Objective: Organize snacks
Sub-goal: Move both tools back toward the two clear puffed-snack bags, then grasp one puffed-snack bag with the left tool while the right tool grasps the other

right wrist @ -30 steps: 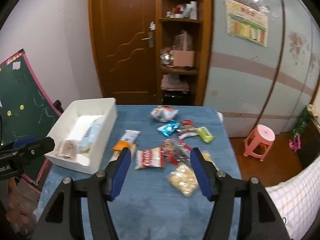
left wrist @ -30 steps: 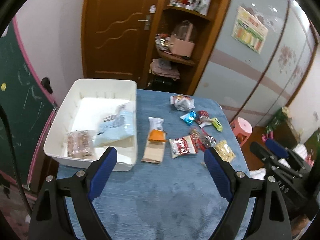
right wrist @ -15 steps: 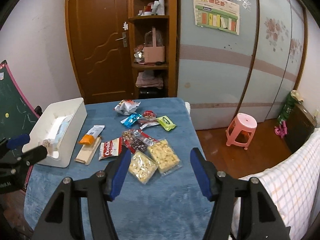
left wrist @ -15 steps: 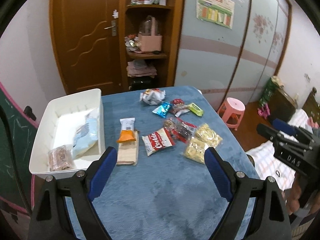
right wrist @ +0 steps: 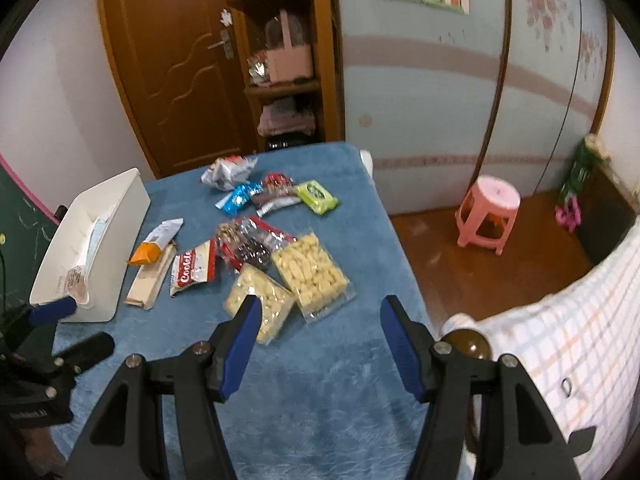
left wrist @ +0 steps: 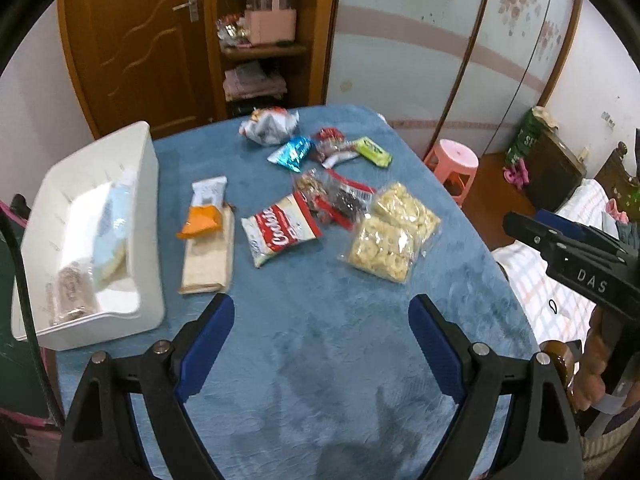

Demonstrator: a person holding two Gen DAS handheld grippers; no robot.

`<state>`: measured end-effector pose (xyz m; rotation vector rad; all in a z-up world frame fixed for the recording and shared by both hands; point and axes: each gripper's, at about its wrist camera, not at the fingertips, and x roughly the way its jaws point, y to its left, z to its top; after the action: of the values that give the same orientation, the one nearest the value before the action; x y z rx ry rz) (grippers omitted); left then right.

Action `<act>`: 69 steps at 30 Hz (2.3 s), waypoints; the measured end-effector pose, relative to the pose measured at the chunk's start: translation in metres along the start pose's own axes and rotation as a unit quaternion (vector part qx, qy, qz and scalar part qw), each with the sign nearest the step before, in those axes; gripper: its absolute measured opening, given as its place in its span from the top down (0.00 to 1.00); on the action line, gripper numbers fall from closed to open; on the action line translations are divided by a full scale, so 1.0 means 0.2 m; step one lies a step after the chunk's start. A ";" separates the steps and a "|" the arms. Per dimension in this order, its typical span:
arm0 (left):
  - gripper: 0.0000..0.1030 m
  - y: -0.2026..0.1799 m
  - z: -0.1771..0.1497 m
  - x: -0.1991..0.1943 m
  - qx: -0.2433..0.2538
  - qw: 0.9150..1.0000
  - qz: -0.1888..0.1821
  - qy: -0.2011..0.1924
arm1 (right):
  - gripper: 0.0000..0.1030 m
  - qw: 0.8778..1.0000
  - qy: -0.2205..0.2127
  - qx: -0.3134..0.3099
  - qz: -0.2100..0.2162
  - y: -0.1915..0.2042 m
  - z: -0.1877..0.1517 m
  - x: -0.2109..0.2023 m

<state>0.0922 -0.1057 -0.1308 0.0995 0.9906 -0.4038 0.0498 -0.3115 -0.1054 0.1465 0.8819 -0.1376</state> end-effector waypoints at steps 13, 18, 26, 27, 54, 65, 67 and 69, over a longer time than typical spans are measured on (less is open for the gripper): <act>0.14 -0.18 0.08 0.39 0.041 0.999 -0.002 0.017 | 0.40 0.997 0.075 0.006 0.021 -0.08 0.14 0.39; 0.14 -0.19 0.10 0.56 0.031 0.998 -0.038 0.039 | 0.40 0.992 0.119 -0.023 0.040 -0.06 0.24 0.60; 0.14 -0.21 0.13 0.73 0.018 0.996 -0.069 0.059 | 0.40 0.977 0.185 -0.085 0.061 0.03 0.30 0.86; 0.14 -0.22 0.13 0.74 0.022 0.996 -0.067 0.058 | 0.40 0.976 0.189 -0.091 0.064 0.04 0.30 0.88; 0.14 -0.30 0.18 0.94 0.038 0.997 -0.053 0.052 | 0.35 0.968 0.237 -0.070 0.046 0.00 0.23 1.01; 0.30 -0.33 0.19 0.98 0.054 0.996 -0.033 0.068 | 0.35 0.972 0.222 -0.053 0.049 -0.03 0.21 0.94; 0.32 -0.31 0.19 0.94 0.047 0.996 -0.034 0.065 | 0.35 0.974 0.217 -0.051 0.050 -0.03 0.20 0.90; 0.32 -0.28 0.19 0.89 0.036 0.997 -0.038 0.056 | 0.36 0.975 0.210 -0.046 0.055 -0.02 0.19 0.86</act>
<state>0.1865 -0.2184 -0.2514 0.1504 1.0929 -0.5079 0.1860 -0.3326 -0.2146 0.1404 1.2966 0.0405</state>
